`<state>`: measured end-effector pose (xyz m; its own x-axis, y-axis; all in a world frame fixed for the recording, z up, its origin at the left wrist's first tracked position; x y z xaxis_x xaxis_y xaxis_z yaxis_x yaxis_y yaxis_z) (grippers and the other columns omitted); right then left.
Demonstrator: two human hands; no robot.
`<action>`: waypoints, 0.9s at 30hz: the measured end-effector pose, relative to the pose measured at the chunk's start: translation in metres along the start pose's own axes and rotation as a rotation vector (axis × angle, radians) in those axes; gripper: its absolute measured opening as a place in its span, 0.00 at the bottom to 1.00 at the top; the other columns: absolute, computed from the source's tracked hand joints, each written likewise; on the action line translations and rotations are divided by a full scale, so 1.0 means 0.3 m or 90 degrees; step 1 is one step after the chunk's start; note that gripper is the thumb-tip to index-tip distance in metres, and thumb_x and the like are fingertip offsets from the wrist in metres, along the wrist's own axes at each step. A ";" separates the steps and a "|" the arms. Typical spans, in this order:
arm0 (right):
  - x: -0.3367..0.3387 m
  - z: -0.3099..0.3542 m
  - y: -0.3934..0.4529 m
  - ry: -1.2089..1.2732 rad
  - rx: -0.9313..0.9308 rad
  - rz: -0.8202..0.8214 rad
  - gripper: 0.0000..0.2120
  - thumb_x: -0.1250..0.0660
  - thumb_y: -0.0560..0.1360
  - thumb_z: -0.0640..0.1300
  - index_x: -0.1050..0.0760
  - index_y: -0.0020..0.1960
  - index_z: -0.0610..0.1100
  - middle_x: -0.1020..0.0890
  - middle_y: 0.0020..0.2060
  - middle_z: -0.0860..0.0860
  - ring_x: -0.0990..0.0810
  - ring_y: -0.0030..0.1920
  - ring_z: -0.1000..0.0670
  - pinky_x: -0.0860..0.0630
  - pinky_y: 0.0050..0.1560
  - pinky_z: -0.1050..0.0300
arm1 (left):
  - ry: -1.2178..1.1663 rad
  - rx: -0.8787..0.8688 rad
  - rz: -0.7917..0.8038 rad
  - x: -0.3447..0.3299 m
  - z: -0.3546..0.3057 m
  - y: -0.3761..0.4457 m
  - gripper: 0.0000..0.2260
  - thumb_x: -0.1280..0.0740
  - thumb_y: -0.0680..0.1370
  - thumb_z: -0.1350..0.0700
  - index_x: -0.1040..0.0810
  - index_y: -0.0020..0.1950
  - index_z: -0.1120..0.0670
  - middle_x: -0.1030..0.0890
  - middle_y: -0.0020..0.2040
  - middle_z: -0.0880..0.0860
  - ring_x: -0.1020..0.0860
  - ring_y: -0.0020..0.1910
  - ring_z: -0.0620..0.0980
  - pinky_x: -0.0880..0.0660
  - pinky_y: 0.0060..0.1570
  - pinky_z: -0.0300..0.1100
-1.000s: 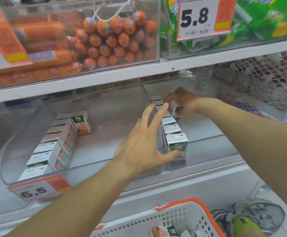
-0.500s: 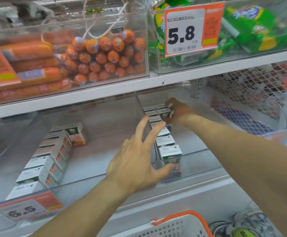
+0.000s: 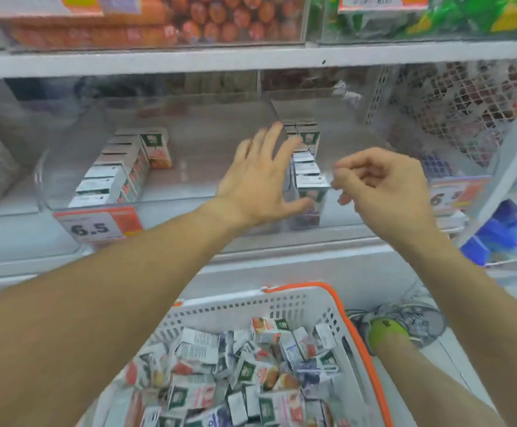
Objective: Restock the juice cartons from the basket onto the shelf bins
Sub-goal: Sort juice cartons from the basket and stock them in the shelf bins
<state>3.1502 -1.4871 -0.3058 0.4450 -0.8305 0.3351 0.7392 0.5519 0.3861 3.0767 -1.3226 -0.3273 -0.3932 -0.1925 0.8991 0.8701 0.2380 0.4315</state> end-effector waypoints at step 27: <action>-0.634 -0.730 -0.782 -0.272 -0.255 0.598 0.35 0.34 0.76 0.35 0.44 0.79 0.50 0.43 0.78 0.51 0.26 0.67 0.41 0.30 0.67 0.52 | -0.339 0.442 0.363 -0.657 0.165 -1.182 0.28 0.33 0.77 0.58 0.37 0.76 0.55 0.41 0.75 0.52 0.23 0.57 0.54 0.28 0.66 0.51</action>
<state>3.0028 -1.4752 -0.6484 0.7606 0.0436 0.6477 0.3434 0.8197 -0.4584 2.8309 -1.3219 -0.6538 -0.2056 0.5247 0.8261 0.6717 0.6896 -0.2708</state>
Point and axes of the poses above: each hand's wrist, its own y-axis towards the middle knuckle, its own x-axis out of the back of the hand, z = x × y, the point moved 5 cm from there along y, towards the middle knuckle
